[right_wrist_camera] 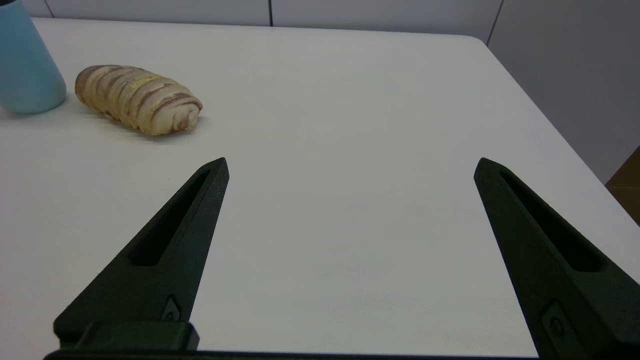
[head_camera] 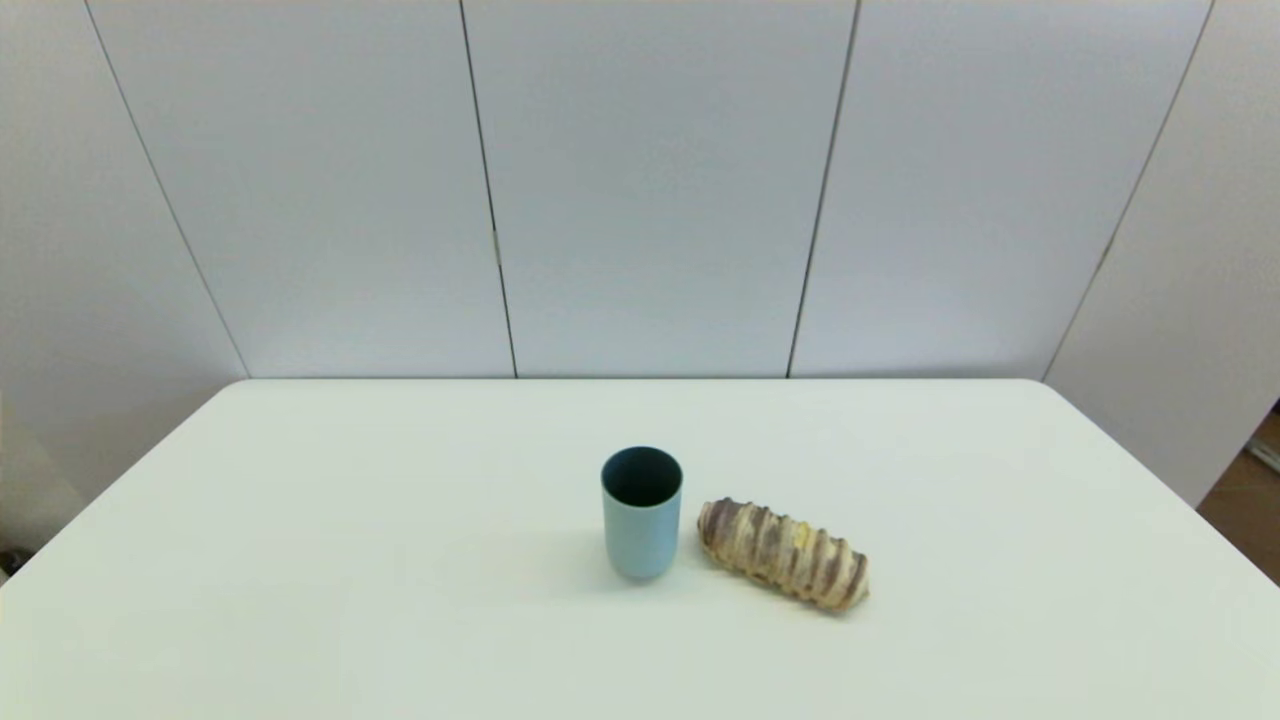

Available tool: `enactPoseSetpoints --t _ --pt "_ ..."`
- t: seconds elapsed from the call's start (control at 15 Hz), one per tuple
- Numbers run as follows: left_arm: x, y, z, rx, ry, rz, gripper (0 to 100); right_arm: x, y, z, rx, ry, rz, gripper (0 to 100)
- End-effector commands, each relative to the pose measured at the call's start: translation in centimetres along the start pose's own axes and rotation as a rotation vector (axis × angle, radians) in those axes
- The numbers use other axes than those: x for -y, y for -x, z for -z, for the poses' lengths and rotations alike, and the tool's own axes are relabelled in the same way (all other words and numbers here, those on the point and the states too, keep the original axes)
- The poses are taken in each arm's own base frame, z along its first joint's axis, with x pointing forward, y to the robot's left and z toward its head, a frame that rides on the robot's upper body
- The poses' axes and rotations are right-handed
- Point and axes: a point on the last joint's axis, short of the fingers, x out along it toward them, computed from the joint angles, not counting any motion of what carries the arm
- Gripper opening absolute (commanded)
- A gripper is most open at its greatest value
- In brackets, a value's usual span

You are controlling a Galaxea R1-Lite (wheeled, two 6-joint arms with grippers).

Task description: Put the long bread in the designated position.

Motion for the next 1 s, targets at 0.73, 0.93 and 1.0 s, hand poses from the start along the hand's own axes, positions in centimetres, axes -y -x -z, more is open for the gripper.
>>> enactPoseSetpoints --t 0.73,0.93,1.0 --pt "-0.01 -0.02 -0.02 -0.002 0.003 -0.006 100 0.00 -0.01 0.00 -0.002 0.006 0.000 100" --pt "-0.01 -0.02 -0.02 -0.002 0.003 -0.006 100 0.00 -0.02 0.04 -0.003 0.001 0.000 100" --pt "-0.01 -0.02 -0.02 -0.002 0.003 -0.006 100 0.00 -0.01 0.00 -0.002 0.001 0.000 100"
